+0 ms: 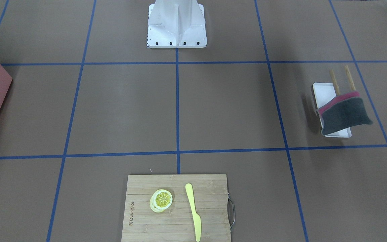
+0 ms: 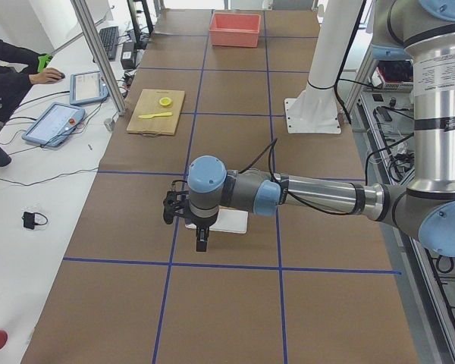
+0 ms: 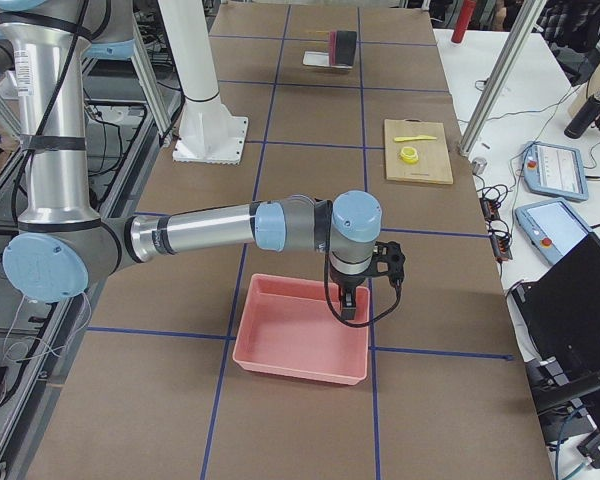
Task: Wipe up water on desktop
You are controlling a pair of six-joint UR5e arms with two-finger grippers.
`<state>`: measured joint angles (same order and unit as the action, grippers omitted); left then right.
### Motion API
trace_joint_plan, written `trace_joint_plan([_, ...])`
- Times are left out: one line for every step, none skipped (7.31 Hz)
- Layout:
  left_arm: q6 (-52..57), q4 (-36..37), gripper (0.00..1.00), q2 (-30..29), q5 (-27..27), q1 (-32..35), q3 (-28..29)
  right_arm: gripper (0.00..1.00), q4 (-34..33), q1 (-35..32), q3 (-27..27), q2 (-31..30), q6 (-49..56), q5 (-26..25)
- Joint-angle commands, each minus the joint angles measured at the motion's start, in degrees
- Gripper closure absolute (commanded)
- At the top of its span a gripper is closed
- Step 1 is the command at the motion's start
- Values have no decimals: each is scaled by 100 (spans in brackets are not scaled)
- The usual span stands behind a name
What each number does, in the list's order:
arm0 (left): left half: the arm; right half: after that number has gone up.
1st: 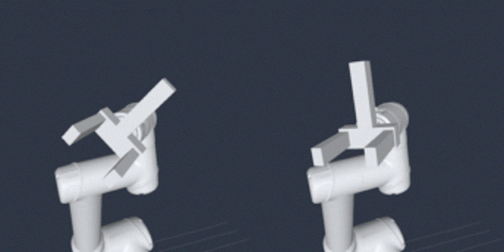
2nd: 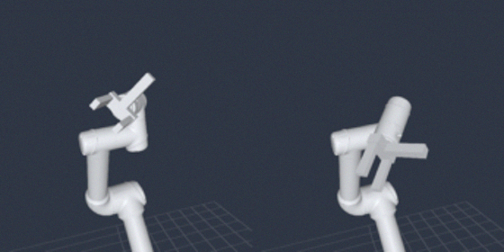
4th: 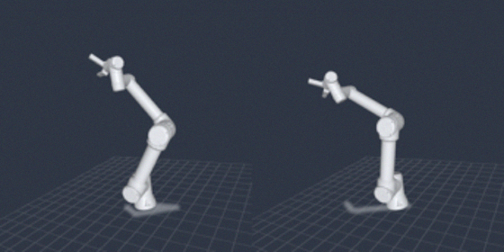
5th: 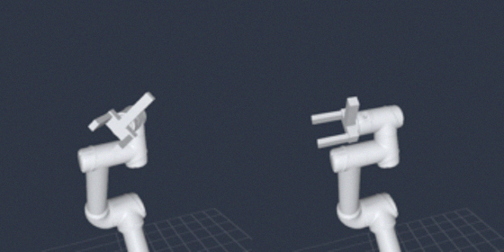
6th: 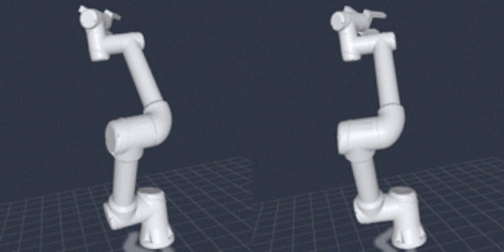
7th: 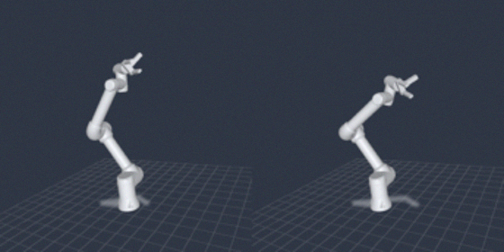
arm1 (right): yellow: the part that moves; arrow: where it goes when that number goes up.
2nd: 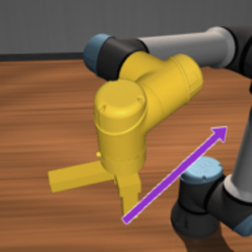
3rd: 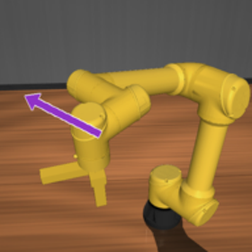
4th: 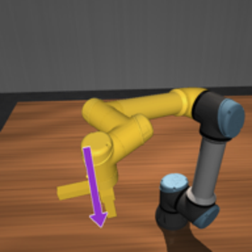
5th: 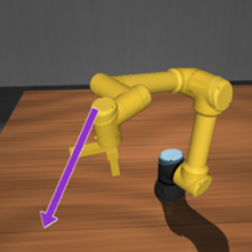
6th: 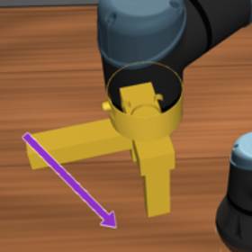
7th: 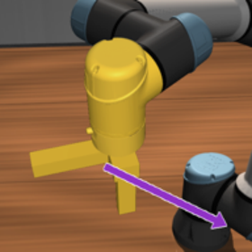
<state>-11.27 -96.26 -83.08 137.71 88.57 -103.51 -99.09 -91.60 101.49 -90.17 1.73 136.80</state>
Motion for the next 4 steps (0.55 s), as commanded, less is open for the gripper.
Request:
trace_joint_plan([-1061,-111,2,-225,159,-58,-55,0,30,2,38,-62,47,13])
trace_joint_plan([-1723,-477,2,-296,160,-85,14,0,152,2,20,-62,47,22])
trace_joint_plan([-1886,-968,2,-314,194,-190,215,0,144,2,29,-54,21,57])
trace_joint_plan([-2175,-1391,2,-697,360,-208,765,0,136,2,46,-54,12,92])
